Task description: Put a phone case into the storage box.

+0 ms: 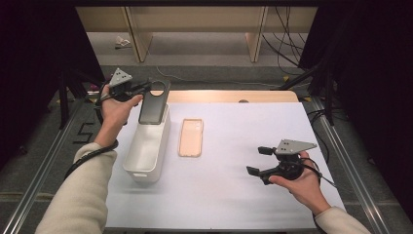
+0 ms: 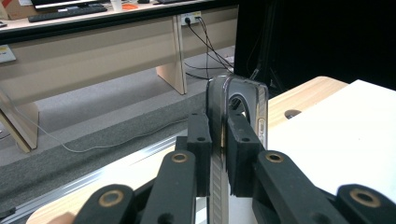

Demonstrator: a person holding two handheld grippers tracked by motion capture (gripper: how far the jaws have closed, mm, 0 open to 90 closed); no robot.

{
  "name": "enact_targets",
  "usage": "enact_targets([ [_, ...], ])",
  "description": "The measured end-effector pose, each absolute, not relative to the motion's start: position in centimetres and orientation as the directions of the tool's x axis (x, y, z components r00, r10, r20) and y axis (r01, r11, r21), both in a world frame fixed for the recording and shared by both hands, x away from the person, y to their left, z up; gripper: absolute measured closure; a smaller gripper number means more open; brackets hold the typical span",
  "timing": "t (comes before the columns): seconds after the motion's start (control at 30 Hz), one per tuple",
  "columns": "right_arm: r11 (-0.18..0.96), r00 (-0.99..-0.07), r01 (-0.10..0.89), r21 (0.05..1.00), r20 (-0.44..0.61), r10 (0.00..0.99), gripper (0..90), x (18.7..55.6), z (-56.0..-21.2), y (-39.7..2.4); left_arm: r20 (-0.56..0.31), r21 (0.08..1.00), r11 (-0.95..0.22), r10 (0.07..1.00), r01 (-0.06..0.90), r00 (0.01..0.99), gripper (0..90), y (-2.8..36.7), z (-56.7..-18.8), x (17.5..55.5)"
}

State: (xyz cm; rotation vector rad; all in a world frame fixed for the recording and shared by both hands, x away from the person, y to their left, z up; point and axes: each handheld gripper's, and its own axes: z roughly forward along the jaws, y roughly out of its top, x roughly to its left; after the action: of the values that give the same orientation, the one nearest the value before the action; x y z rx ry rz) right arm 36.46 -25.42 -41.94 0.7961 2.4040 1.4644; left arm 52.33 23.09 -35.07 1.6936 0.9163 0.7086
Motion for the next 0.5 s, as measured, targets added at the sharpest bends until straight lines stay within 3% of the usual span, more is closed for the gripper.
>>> enact_targets([
  [0.5, 0.359, -0.830, 0.336, 0.871, 0.094, 0.550, 14.9, 36.47, -41.95, -25.49, 0.030, 0.950, -0.190, 0.847, 0.248, 0.531, 81.1, 22.90, -35.55, 53.07],
])
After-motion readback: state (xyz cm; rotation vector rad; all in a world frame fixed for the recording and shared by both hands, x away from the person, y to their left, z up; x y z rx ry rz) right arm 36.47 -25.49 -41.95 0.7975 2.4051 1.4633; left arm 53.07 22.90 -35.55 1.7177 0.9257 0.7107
